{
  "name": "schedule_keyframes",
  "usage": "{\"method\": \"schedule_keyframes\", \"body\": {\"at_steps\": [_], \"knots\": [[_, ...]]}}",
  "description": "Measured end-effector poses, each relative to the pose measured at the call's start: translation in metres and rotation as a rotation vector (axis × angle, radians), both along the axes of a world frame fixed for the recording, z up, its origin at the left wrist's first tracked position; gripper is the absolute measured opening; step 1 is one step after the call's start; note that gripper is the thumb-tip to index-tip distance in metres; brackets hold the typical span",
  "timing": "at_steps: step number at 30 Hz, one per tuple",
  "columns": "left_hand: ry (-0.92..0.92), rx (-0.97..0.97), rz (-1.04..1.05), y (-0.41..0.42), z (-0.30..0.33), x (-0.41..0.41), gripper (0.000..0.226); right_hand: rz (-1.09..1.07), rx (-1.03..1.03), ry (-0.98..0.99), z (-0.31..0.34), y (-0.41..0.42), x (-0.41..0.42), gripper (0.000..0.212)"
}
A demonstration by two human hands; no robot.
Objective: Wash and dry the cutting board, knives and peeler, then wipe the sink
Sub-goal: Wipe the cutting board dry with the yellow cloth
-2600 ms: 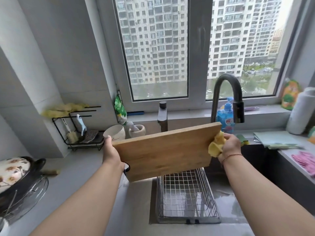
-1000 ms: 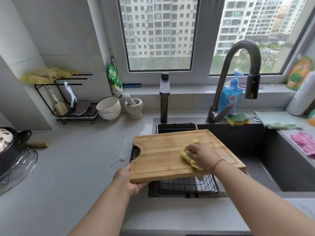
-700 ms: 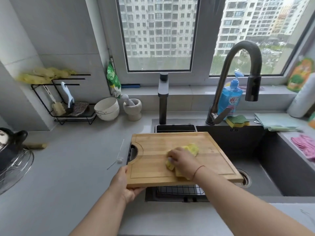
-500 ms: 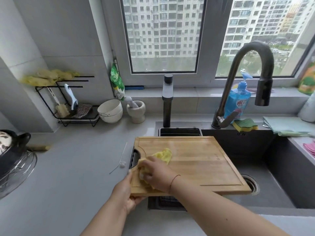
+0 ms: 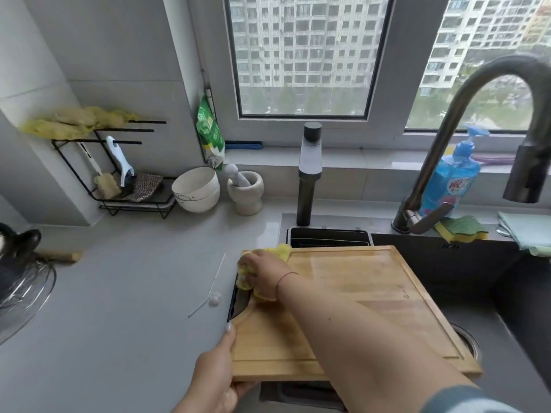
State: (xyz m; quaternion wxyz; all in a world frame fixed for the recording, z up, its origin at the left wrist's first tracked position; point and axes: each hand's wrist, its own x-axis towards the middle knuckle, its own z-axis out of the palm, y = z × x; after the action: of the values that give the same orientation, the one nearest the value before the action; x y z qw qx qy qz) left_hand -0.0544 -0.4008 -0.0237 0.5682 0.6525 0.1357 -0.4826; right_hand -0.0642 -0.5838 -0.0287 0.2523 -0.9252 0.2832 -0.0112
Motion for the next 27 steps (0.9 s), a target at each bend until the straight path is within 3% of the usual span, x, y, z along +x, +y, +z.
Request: {"method": "schedule_keyframes", "body": {"at_steps": [5, 13, 17, 21, 27], "knots": [[0.032, 0.012, 0.018, 0.0, 0.004, 0.002, 0.033, -0.143, -0.034, 0.049, -0.007, -0.034, -0.033, 0.039], [0.027, 0.0, 0.019, 0.001, 0.006, -0.001, 0.034, -0.561, -0.077, 0.174, 0.003, -0.1, -0.184, 0.038], [0.017, 0.012, 0.011, 0.003, 0.01, -0.006, 0.032, -0.675, -0.035, 0.201, 0.006, -0.098, -0.211, 0.042], [-0.009, 0.011, 0.011, 0.005, 0.017, -0.007, 0.03, -0.651, -0.075, 0.194, 0.012, -0.066, -0.188, 0.037], [0.009, 0.0, 0.033, 0.0, 0.026, -0.013, 0.033, -0.324, 0.058, 0.029, 0.025, 0.013, -0.119, 0.039]]}}
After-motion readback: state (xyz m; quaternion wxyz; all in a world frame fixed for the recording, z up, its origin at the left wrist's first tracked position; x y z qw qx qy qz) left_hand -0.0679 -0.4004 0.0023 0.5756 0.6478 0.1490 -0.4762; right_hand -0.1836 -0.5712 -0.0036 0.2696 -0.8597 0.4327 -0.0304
